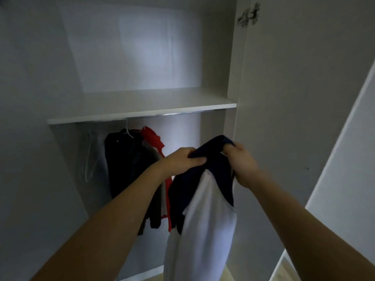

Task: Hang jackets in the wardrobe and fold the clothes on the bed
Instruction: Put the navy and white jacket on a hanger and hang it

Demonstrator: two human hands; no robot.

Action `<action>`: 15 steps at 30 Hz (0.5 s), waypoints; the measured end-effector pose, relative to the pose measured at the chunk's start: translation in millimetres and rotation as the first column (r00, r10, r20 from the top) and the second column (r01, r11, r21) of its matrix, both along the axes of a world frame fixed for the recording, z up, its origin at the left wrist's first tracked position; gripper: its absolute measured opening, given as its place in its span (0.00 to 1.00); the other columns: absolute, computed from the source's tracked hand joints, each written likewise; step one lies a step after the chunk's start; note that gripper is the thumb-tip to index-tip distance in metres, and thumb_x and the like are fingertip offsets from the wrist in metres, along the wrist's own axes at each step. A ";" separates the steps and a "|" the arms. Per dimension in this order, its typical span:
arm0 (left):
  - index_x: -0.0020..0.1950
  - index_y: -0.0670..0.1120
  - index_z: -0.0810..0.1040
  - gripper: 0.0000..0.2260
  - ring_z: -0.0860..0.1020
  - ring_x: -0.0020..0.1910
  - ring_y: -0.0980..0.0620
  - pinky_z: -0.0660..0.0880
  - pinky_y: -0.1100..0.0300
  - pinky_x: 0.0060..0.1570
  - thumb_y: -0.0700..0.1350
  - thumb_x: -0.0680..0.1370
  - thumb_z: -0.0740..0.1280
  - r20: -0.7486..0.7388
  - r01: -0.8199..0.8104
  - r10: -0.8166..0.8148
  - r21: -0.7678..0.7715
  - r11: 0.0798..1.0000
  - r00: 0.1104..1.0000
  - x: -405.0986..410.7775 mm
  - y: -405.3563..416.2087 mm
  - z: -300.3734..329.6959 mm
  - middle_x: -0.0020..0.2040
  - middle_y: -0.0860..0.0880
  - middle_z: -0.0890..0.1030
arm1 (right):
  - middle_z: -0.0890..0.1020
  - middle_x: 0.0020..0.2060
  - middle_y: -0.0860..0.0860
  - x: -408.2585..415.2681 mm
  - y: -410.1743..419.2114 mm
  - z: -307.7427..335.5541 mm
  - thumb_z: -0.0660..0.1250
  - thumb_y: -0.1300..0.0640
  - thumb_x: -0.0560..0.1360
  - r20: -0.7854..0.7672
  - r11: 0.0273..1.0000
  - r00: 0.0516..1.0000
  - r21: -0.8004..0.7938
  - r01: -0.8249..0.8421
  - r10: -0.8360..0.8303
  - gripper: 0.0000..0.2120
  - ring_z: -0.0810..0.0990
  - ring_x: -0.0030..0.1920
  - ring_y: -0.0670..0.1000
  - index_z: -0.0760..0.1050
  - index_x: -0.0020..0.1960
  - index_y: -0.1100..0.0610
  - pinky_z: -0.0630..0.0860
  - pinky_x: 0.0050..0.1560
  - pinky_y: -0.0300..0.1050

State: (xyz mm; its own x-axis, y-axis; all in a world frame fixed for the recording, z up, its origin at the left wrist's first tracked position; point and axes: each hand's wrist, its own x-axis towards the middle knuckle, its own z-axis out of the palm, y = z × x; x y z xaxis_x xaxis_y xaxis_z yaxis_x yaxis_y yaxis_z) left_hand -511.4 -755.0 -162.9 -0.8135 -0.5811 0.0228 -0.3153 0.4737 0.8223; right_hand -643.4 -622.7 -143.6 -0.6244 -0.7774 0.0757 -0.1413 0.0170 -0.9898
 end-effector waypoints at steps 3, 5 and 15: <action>0.47 0.42 0.77 0.05 0.74 0.31 0.53 0.70 0.61 0.32 0.44 0.79 0.67 0.219 -0.056 0.025 0.139 0.989 0.975 40.4 -38.7 -44.5 0.36 0.47 0.77 | 0.79 0.33 0.57 2.7 -38.3 6.9 0.59 0.63 0.76 0.319 0.998 0.947 -0.052 -0.033 0.048 0.06 0.80 0.30 0.55 0.74 0.43 0.61 0.77 0.31 0.46; 0.46 0.43 0.76 0.04 0.71 0.31 0.52 0.68 0.59 0.33 0.42 0.79 0.64 0.341 -0.108 0.049 0.157 0.982 0.939 62.4 -67.2 -66.5 0.35 0.47 0.76 | 0.79 0.33 0.58 8.0 -65.3 6.6 0.61 0.62 0.74 0.287 0.993 0.951 0.005 -0.121 0.114 0.05 0.80 0.31 0.57 0.75 0.45 0.63 0.78 0.35 0.49; 0.59 0.45 0.73 0.08 0.75 0.60 0.41 0.71 0.53 0.57 0.46 0.82 0.59 0.535 -0.588 0.626 -0.268 0.763 0.568 146.3 -281.7 -121.6 0.54 0.45 0.74 | 0.74 0.38 0.49 67.1 -215.8 -34.2 0.64 0.64 0.73 -0.580 0.809 0.591 0.534 -0.244 0.561 0.05 0.74 0.38 0.47 0.71 0.48 0.57 0.66 0.31 0.35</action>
State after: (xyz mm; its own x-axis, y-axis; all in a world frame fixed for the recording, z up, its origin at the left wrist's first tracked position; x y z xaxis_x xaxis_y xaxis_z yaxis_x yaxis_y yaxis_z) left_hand -365.1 -1036.7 -284.5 -0.1331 -0.9561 -0.2610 -0.9312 0.0305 0.3631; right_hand -576.4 -838.5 -177.8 -0.1213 -0.9926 -0.0066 -0.8486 0.1071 -0.5181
